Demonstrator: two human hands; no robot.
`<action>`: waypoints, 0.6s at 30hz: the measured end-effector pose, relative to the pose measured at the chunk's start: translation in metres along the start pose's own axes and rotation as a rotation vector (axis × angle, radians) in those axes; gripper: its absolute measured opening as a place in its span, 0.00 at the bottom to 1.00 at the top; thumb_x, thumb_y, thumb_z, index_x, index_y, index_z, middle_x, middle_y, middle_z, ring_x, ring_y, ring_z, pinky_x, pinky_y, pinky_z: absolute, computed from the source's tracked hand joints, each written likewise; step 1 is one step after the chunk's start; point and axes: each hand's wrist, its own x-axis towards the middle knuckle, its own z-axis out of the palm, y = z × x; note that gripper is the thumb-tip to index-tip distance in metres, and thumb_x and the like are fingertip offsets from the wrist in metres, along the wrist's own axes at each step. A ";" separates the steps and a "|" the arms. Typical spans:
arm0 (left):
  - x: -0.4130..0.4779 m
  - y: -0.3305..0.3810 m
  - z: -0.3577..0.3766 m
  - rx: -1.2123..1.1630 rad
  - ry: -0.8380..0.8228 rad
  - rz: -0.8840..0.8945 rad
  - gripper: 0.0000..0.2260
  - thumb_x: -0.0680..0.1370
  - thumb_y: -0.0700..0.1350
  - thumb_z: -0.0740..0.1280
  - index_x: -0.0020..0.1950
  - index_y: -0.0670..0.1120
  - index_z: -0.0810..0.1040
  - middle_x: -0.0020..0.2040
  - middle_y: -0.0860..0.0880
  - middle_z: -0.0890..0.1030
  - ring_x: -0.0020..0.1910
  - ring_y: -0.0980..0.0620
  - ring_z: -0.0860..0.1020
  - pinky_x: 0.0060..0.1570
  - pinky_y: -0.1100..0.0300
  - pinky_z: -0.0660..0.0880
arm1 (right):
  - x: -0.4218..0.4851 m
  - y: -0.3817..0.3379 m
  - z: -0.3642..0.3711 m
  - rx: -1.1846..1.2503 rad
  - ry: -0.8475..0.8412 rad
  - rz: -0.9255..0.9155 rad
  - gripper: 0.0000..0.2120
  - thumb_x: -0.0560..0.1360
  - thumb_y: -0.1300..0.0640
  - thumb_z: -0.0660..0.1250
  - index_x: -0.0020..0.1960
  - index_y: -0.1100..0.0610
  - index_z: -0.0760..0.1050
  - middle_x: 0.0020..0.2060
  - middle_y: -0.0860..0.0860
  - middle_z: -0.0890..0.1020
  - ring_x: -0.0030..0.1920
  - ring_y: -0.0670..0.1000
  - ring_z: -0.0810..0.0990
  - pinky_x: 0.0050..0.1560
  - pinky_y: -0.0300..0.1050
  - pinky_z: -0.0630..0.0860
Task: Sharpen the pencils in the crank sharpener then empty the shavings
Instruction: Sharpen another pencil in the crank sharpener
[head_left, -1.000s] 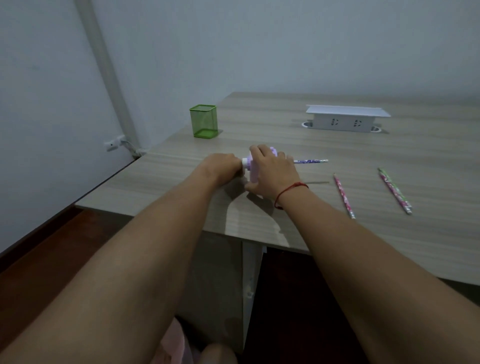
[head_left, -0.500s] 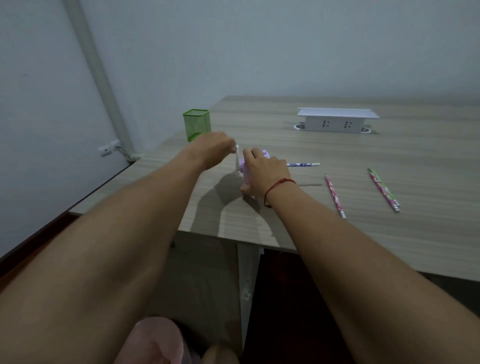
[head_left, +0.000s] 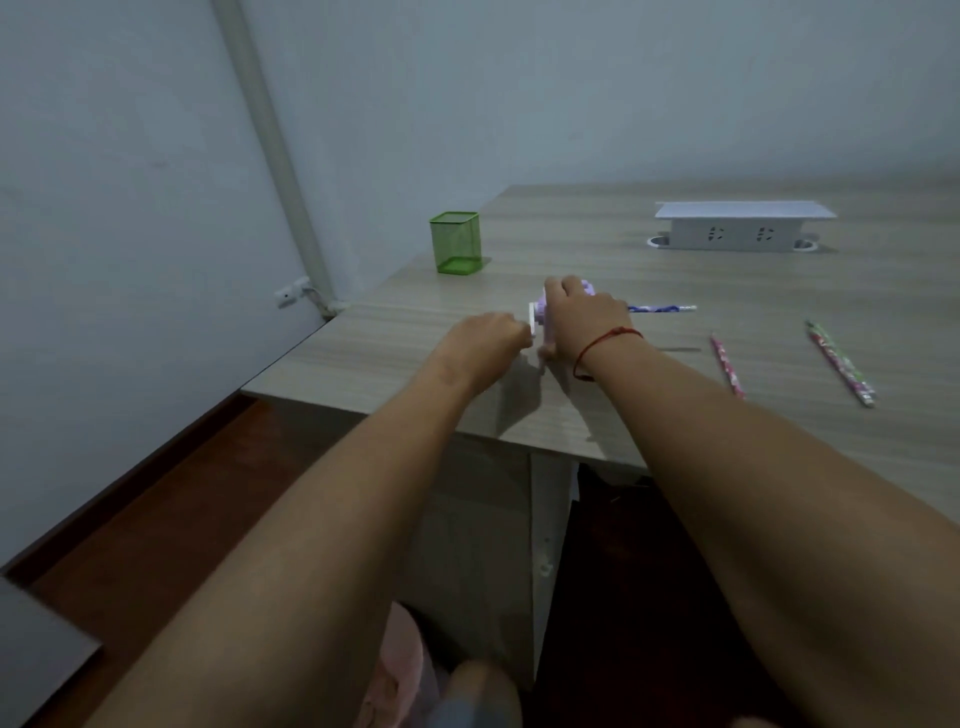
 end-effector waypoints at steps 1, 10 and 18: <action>-0.001 0.003 0.005 -0.018 -0.022 -0.017 0.10 0.80 0.42 0.61 0.58 0.44 0.78 0.54 0.42 0.80 0.53 0.43 0.79 0.47 0.53 0.74 | 0.001 0.000 0.001 0.003 0.006 -0.001 0.29 0.71 0.52 0.71 0.68 0.56 0.65 0.67 0.55 0.70 0.66 0.58 0.72 0.60 0.57 0.74; 0.019 0.000 0.018 -0.178 -0.218 -0.120 0.11 0.78 0.41 0.62 0.59 0.43 0.78 0.58 0.42 0.79 0.57 0.43 0.77 0.58 0.52 0.72 | 0.002 0.006 0.005 0.008 0.015 -0.056 0.32 0.68 0.47 0.71 0.68 0.55 0.64 0.65 0.54 0.70 0.60 0.60 0.75 0.57 0.62 0.73; 0.055 -0.024 0.020 -0.045 -0.213 -0.076 0.10 0.79 0.43 0.61 0.56 0.41 0.78 0.55 0.41 0.80 0.53 0.41 0.79 0.48 0.52 0.72 | -0.005 0.012 -0.006 -0.011 -0.001 -0.128 0.32 0.69 0.47 0.71 0.68 0.55 0.64 0.64 0.53 0.71 0.57 0.60 0.76 0.57 0.59 0.74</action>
